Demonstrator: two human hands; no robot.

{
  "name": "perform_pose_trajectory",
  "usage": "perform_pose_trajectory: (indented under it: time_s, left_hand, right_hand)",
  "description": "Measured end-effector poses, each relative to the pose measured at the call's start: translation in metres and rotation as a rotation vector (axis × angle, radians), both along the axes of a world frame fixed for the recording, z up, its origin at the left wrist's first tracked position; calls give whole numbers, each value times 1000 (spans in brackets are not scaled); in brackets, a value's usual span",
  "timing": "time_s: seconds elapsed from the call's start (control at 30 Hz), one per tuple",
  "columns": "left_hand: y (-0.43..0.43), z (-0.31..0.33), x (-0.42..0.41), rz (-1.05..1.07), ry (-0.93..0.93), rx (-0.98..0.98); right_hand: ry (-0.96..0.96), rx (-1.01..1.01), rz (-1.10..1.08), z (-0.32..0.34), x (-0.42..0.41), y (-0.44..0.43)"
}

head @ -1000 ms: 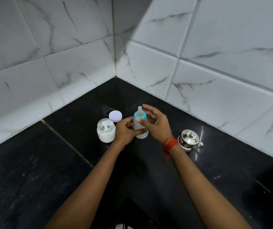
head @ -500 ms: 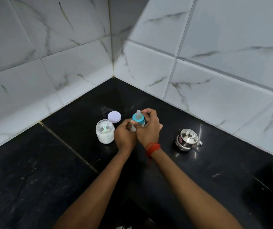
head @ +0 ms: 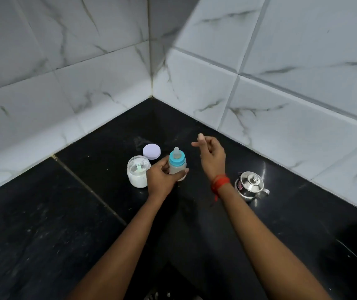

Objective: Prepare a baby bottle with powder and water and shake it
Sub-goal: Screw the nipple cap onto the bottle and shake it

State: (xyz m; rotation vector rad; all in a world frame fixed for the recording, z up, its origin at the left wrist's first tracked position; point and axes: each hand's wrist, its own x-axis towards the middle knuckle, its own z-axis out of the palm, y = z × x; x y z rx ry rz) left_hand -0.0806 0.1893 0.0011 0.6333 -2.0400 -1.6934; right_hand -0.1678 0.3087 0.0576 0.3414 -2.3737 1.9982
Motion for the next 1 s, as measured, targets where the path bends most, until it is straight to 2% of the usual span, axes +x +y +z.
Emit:
perform_pose_trajectory:
  time_s: [0.17, 0.23, 0.4, 0.5, 0.57, 0.63, 0.73, 0.8, 0.87, 1.0]
  left_hand:
    - [-10, -8, 13, 72, -56, 32]
    - [-10, -5, 19, 58, -56, 26]
    - [-7, -1, 30, 62, -34, -29]
    - [-8, -4, 35, 70, -47, -52]
    - [-9, -6, 37, 81, -57, -70]
    - [-9, -8, 37, 86, -68, -76]
    - [-9, -7, 37, 87, -67, -93]
    - [-9, -4, 35, 79, -61, -104]
    - [-9, -2, 33, 64, -49, -110]
    - [-4, 4, 29, -15, 11, -148]
  right_hand:
    - [-20, 692, 360, -22, -66, -20]
    - [-29, 907, 482, -37, -74, -37]
    - [-9, 1142, 551, -95, -75, -60]
    - [20, 1083, 478, -106, -73, -57]
    - [-60, 848, 411, -91, -73, -51]
    - [-132, 522, 414, -64, -73, -39]
    - [-132, 207, 645, -12, -68, -16]
    - [-62, 184, 829, 23, -61, 2]
    - [50, 264, 947, 44, -54, 15]
    - [242, 449, 976, 51, -43, 28]
